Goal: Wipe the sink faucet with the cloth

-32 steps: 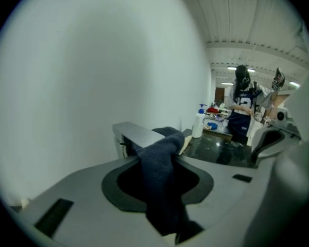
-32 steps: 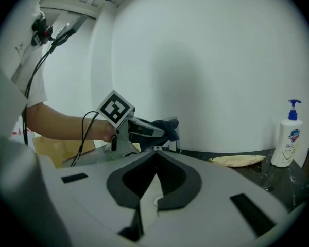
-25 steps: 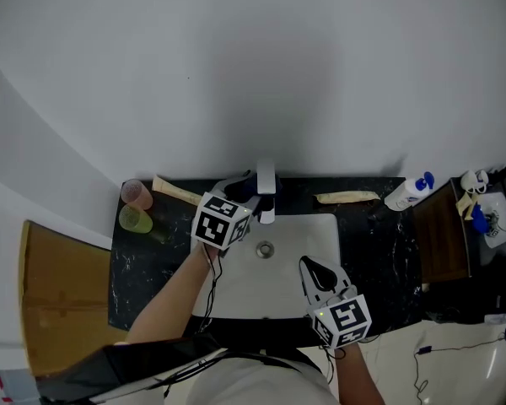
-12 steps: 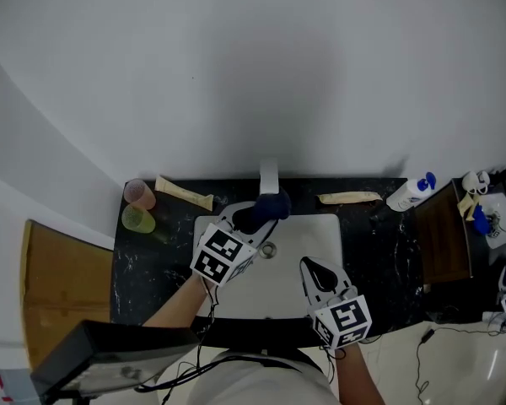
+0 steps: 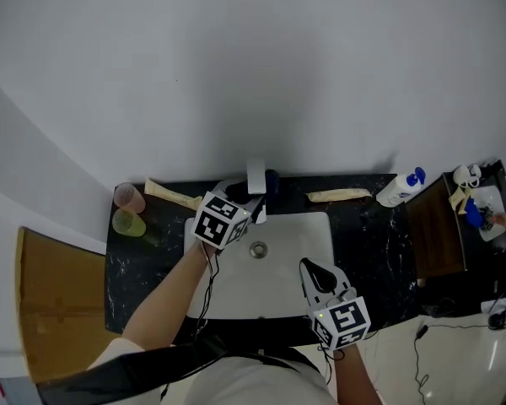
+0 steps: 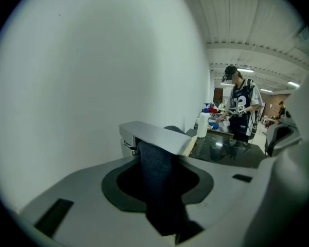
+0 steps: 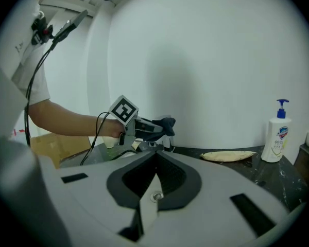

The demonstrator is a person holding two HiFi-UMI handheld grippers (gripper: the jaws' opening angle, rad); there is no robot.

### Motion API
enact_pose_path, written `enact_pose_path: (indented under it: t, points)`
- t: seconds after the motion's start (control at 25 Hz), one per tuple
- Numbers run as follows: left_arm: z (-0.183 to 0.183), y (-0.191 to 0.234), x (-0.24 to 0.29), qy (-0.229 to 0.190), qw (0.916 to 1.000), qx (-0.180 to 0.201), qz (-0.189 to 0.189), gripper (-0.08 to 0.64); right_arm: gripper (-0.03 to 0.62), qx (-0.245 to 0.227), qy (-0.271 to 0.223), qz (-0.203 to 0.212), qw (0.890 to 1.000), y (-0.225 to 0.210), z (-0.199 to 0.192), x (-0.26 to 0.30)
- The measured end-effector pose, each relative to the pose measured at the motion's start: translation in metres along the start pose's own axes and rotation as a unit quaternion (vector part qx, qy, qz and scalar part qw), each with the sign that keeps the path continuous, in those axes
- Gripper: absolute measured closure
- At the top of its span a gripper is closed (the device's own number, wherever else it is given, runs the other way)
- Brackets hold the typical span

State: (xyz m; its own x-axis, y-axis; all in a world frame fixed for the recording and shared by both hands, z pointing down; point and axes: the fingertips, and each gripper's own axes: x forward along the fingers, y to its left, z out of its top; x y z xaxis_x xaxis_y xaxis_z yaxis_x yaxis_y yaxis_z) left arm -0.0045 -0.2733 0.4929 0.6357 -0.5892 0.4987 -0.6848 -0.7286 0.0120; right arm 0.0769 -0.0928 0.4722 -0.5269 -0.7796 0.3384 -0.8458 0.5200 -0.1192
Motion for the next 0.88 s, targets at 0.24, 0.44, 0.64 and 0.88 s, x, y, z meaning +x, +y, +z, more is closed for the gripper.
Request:
enact_pose_path:
  t: [0.24,0.44,0.64,0.88]
  points:
    - [-0.010,0.021,-0.016,-0.006,0.9972,-0.054,0.051,0.440,0.591,0.001,-0.003,0.000,1.000,-0.001,-0.002,-0.005]
    - [-0.019,0.043,-0.033,0.004,0.9950,-0.052,0.085,0.440,0.591,0.000,-0.005,0.007,1.000,0.005,-0.001,-0.006]
    - [-0.009,-0.014,-0.023,0.001,0.9995,0.025,-0.021,0.440,0.591,-0.002,-0.003,0.000,1.000,0.002,-0.004,-0.012]
    - [-0.004,-0.008,-0.008,0.028,0.9990,0.035,-0.007,0.440,0.591,0.000,0.002,-0.004,1.000,0.000,-0.008,-0.013]
